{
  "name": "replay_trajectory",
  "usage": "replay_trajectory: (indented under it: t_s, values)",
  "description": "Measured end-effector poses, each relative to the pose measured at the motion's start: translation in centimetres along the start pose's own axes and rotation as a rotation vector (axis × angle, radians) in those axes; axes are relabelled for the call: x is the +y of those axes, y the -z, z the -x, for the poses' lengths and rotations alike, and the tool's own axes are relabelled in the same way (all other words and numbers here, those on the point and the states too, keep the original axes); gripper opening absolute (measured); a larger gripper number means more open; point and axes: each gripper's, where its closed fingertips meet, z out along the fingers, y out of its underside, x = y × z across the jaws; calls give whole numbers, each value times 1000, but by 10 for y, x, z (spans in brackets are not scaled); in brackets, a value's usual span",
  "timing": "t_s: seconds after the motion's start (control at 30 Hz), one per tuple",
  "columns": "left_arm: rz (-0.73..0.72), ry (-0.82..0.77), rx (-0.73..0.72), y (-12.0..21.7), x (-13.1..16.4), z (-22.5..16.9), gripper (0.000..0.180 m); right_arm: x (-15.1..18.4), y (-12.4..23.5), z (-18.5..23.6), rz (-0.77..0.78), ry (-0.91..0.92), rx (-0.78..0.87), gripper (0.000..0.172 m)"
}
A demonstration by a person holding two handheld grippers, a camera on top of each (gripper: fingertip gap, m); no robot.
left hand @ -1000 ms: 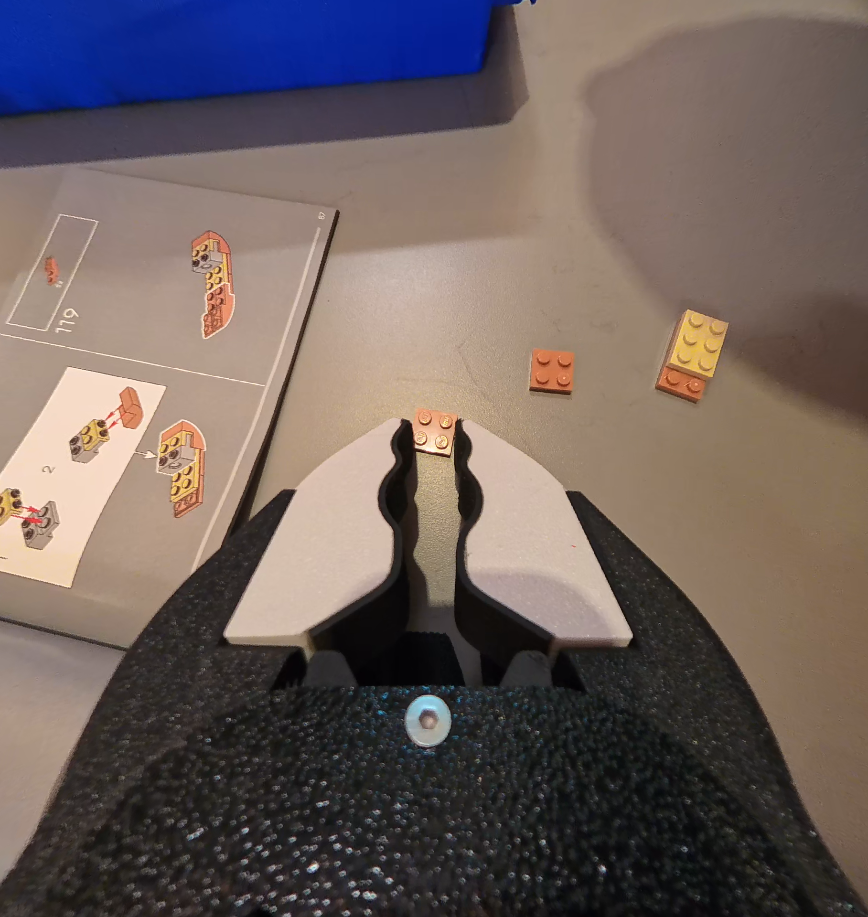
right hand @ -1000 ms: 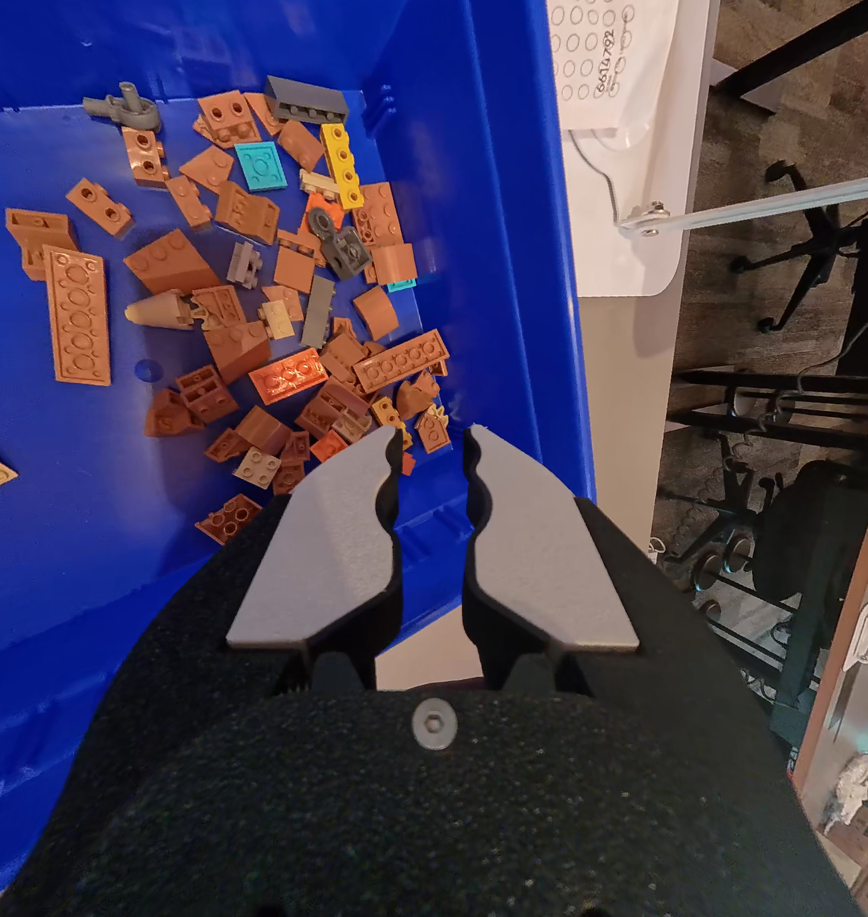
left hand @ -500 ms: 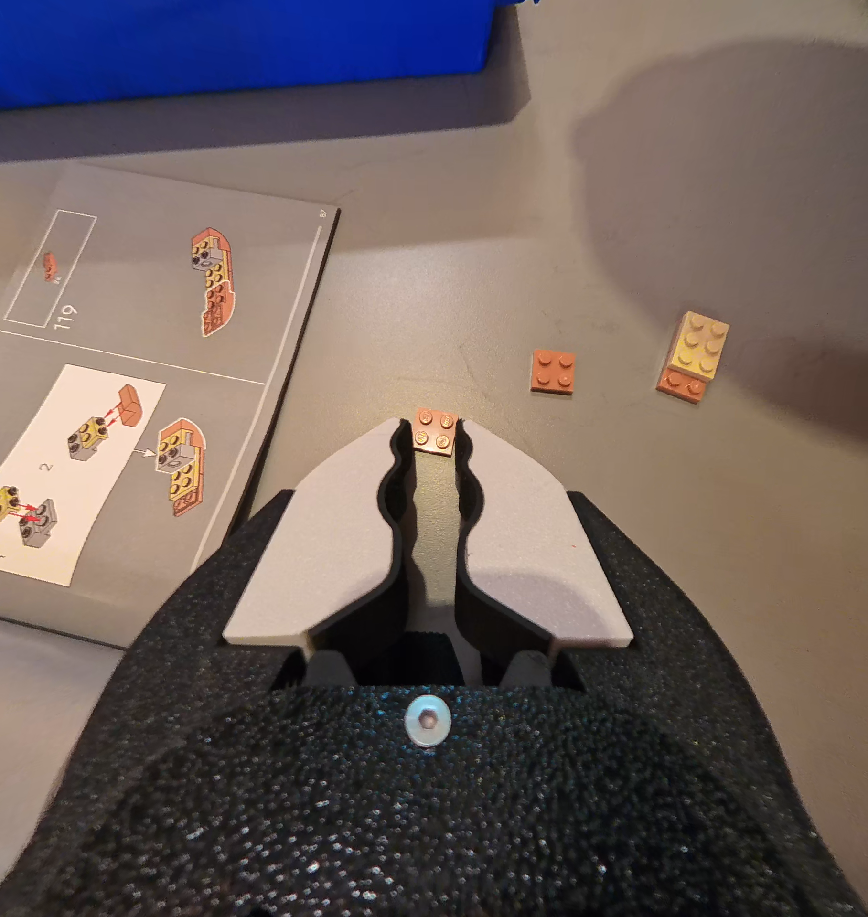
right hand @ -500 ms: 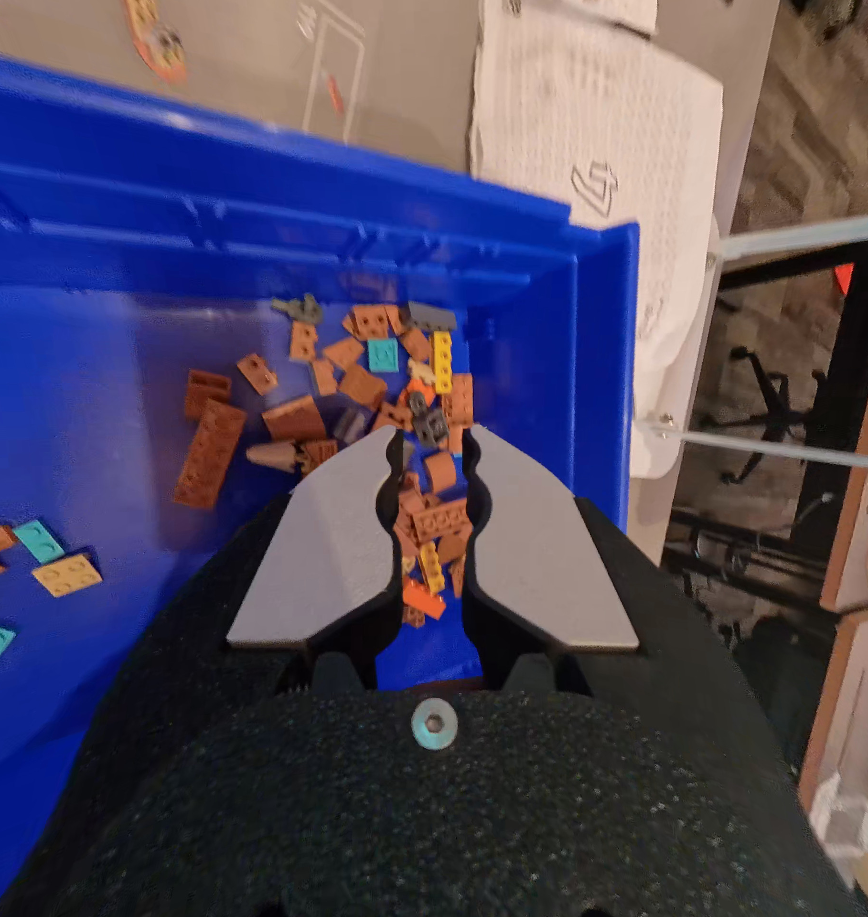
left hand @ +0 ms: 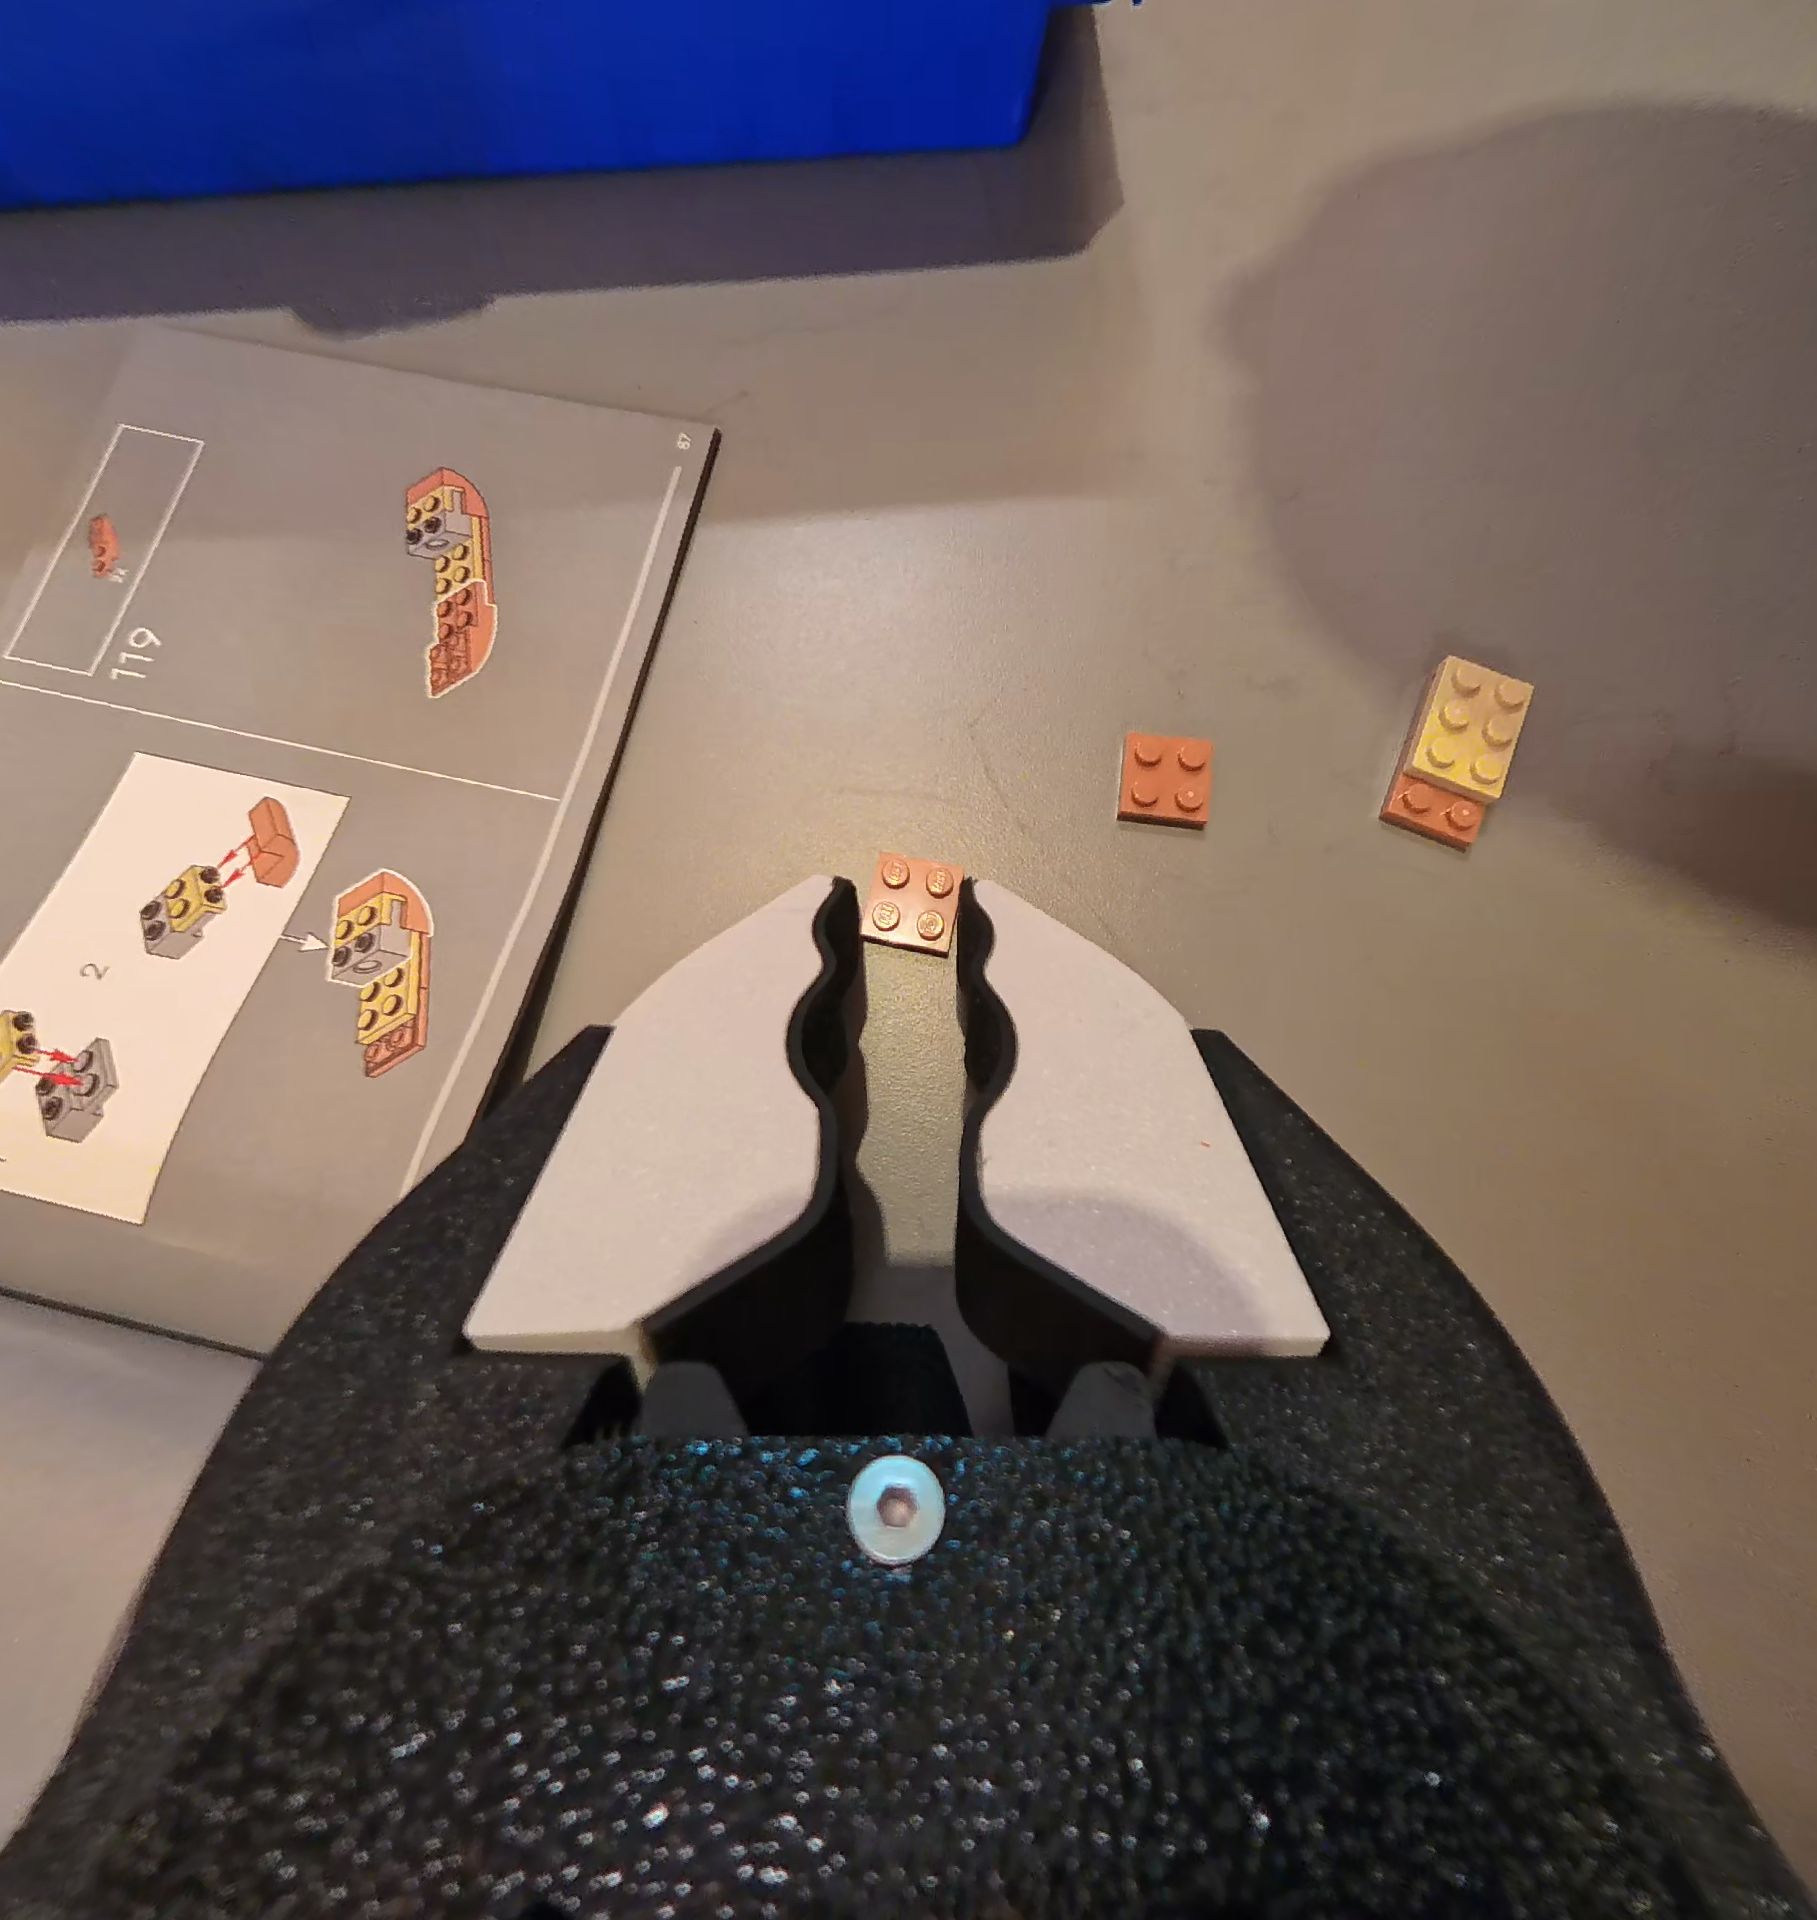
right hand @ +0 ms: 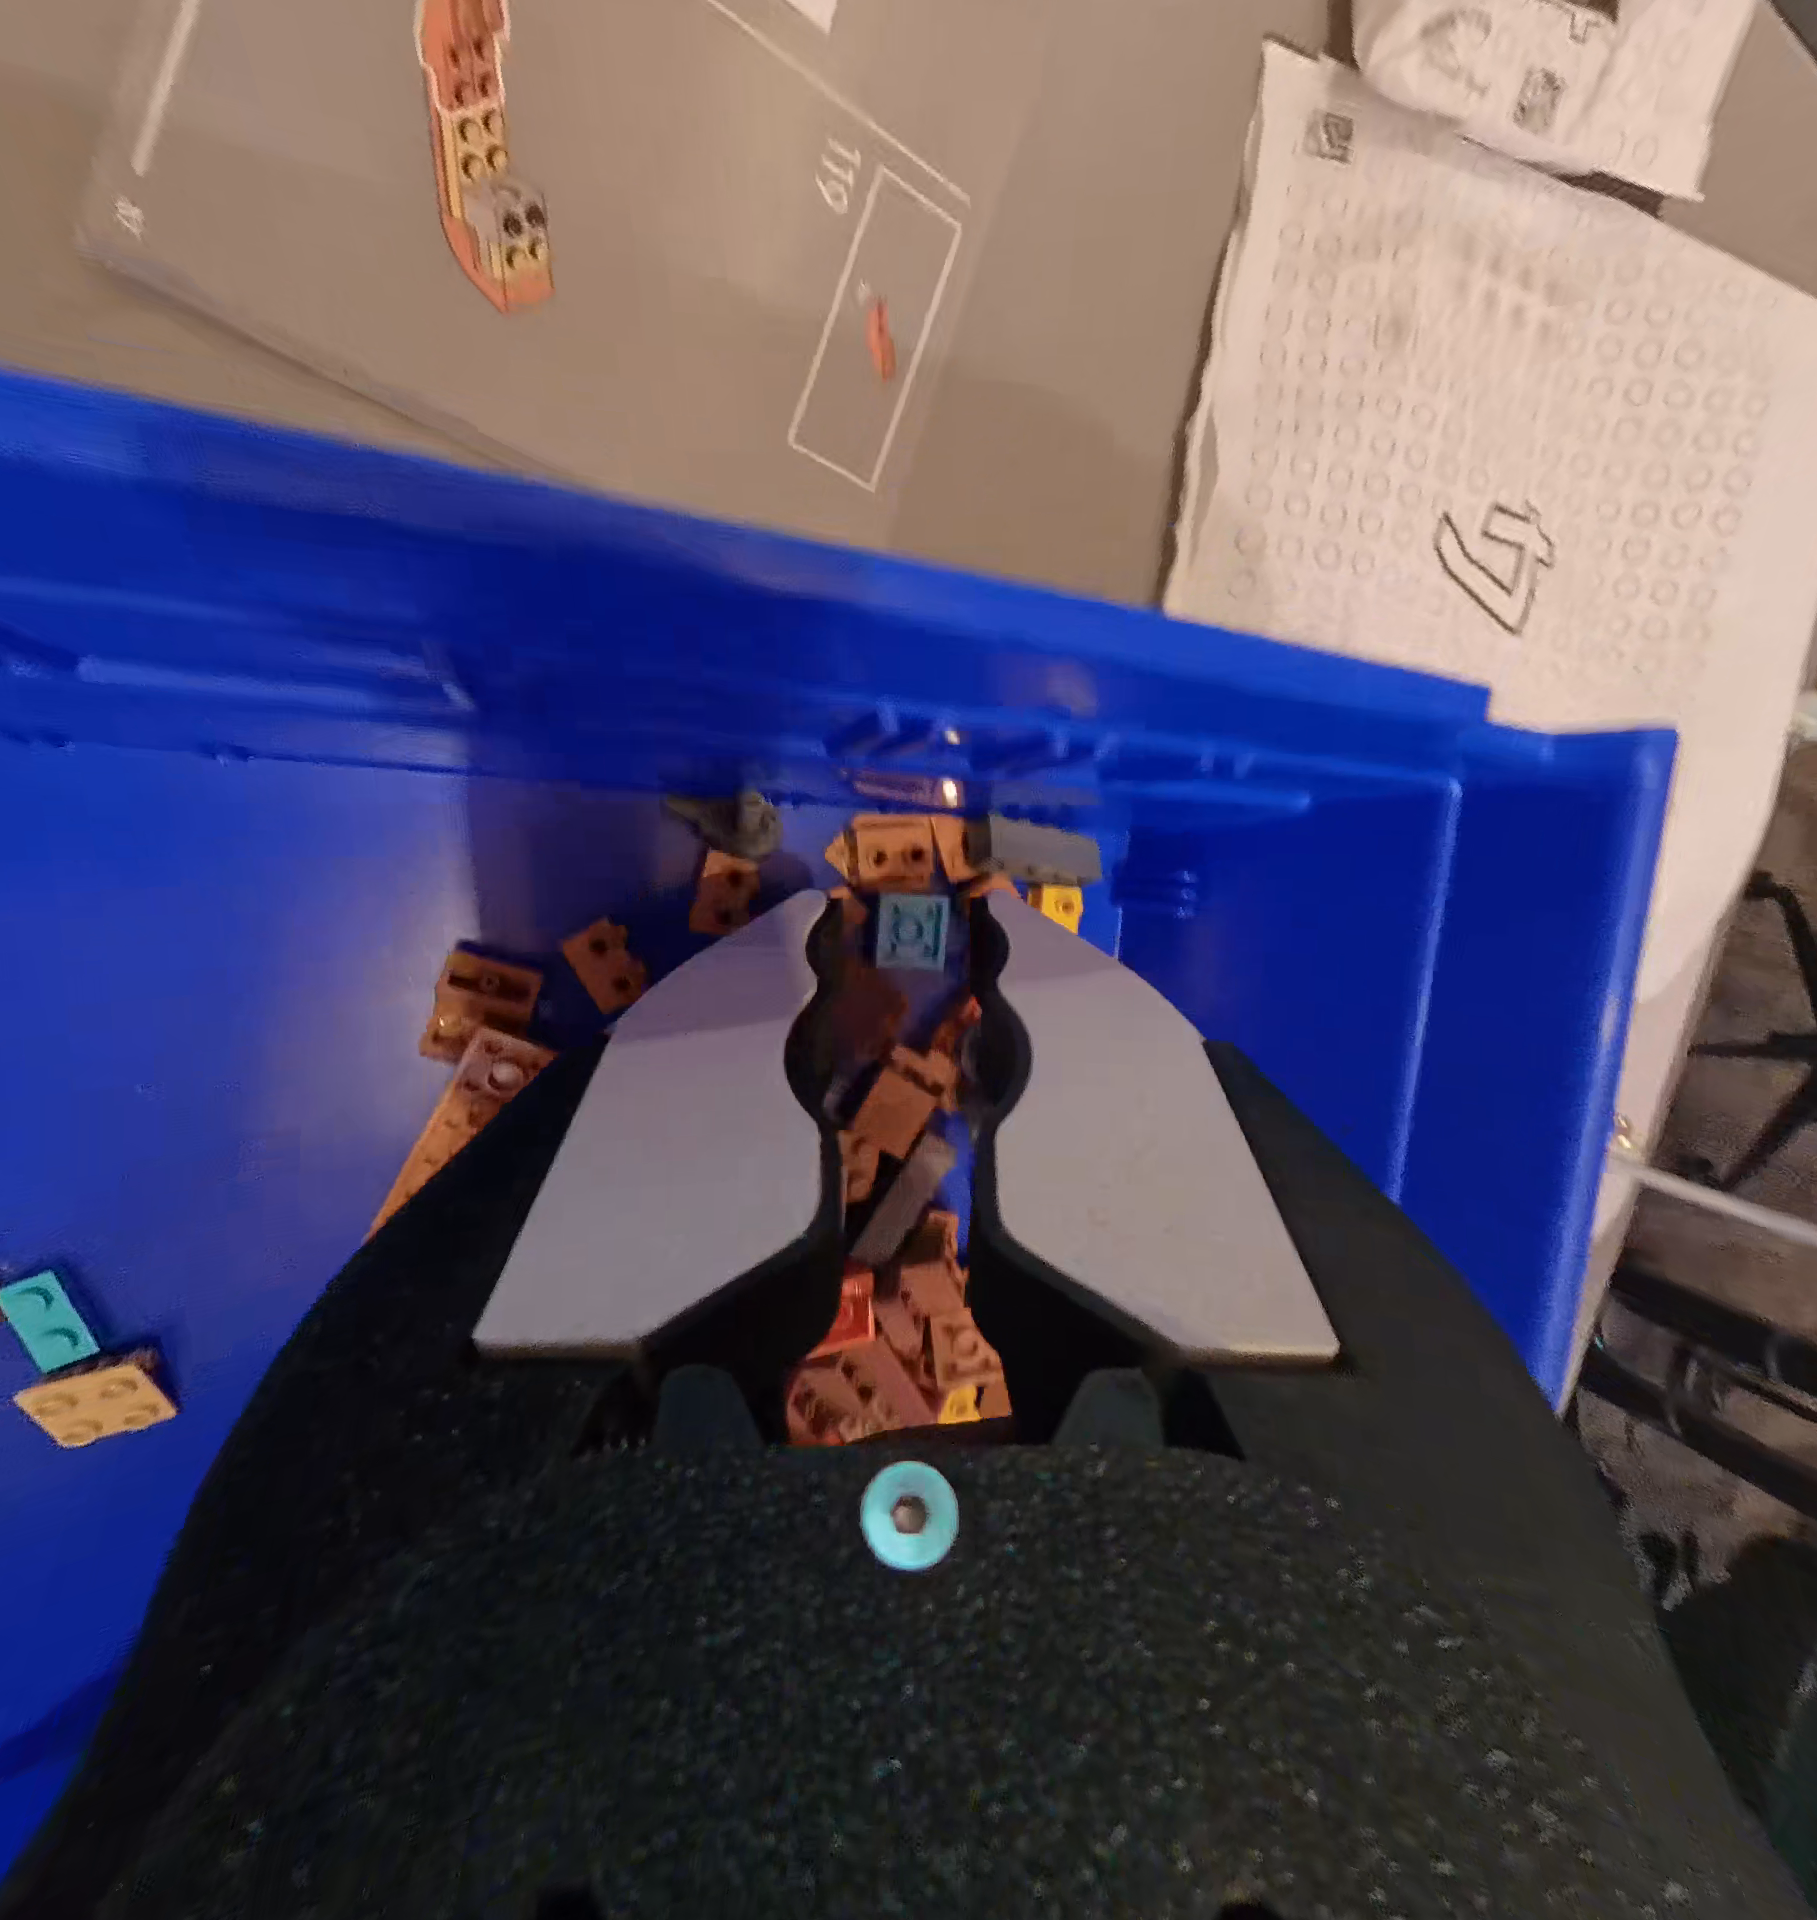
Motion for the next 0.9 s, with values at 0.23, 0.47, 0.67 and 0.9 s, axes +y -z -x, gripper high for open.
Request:
replay_trajectory:
  t_s: [0.23,0.47,0.67,0.9]
  values:
    - [0,3,-1,0,0,0,18,5,-28,1,89,44,-63,21]
    - [0,1,-2,0,0,0,18,3,-30,0,60,-63,-112,19]
    - [0,2,-3,0,0,0,18,24,-21,3,171,-145,-145,18]
    - [0,2,-1,0,0,0,18,34,-4,-7,197,-162,-112,18]
